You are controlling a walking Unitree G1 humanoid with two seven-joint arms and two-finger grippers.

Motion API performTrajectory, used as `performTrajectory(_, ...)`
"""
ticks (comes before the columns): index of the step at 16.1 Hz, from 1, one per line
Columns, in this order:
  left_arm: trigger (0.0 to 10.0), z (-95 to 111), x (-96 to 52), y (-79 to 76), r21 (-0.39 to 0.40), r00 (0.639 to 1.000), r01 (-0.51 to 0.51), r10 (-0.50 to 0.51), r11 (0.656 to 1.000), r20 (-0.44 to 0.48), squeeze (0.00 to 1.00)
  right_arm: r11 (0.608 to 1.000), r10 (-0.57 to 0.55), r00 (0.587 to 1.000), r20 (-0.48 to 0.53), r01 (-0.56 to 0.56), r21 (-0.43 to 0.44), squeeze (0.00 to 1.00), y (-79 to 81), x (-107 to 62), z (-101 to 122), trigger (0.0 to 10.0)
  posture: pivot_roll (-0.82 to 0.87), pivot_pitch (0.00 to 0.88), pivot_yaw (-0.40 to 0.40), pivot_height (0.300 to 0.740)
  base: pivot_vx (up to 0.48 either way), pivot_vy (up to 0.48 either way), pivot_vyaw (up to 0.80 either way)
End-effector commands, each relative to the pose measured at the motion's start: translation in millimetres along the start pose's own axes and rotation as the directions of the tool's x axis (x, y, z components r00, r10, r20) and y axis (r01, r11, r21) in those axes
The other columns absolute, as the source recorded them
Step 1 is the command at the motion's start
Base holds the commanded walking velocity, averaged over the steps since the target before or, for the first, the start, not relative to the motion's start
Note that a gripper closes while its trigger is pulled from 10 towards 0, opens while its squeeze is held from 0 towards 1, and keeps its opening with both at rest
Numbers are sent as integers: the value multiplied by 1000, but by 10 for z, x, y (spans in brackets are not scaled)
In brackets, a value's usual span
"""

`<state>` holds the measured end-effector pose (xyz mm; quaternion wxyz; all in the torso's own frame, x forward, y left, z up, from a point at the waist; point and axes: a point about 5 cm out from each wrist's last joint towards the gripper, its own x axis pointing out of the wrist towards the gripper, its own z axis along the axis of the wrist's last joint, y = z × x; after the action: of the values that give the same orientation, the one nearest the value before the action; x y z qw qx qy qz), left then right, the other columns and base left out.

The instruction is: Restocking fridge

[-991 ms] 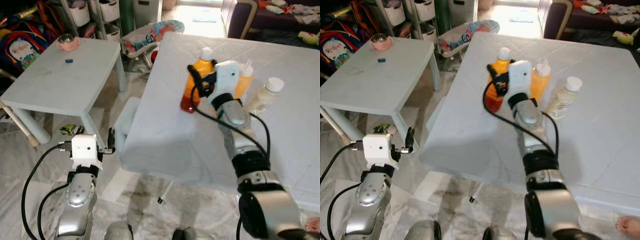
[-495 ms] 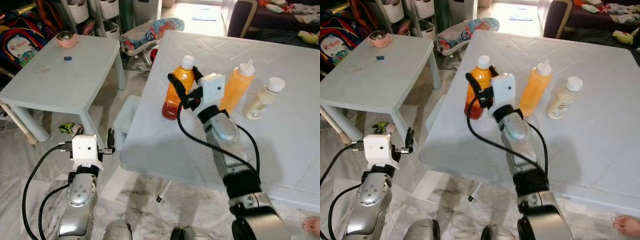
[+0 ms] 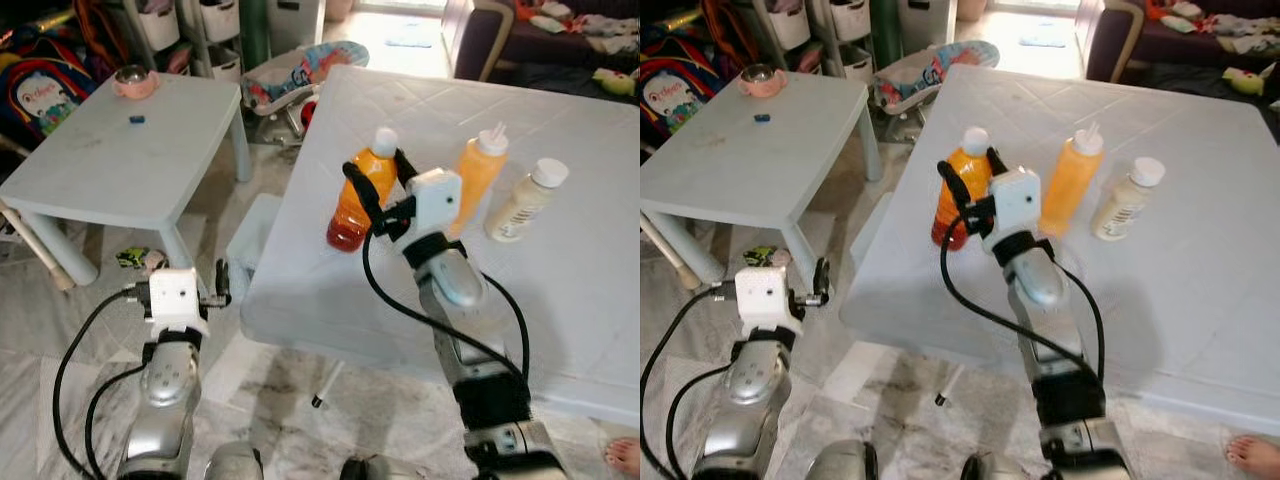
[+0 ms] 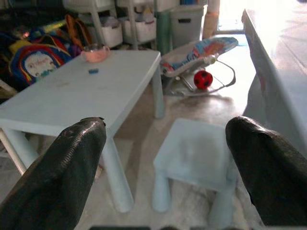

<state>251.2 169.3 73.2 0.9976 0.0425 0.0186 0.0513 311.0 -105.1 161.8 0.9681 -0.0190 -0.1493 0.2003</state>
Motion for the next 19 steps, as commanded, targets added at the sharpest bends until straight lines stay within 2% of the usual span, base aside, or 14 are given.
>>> performTrajectory(1, 10000, -24, 20, 34, 16, 999, -32, 32, 999, -15, 0, 1000, 11, 1000, -28, -11, 20, 0, 54, -58, -46, 10000, 54, 9, -32, 740, 0, 0, 0)
performTrajectory(6, 10000, -3, 88, 6, 11, 999, -45, 45, 999, -7, 0, 999, 2, 1000, 9, -2, 45, 0, 70, -56, 53, 10000, 44, 5, -34, 740, 0, 0, 0)
performTrajectory(17, 10000, -22, 69, -7, 8, 998, -56, 56, 998, -9, 0, 998, 5, 1000, -17, -4, 68, 0, 106, -79, 50, 10000, 44, 20, -40, 740, -261, 0, 0)
performTrajectory(19, 10000, -25, 66, -1, 11, 998, -55, 55, 998, -10, 0, 997, 42, 999, -4, -41, 69, 0, 144, -69, 72, 10000, 45, 23, -40, 740, -277, 0, 0)
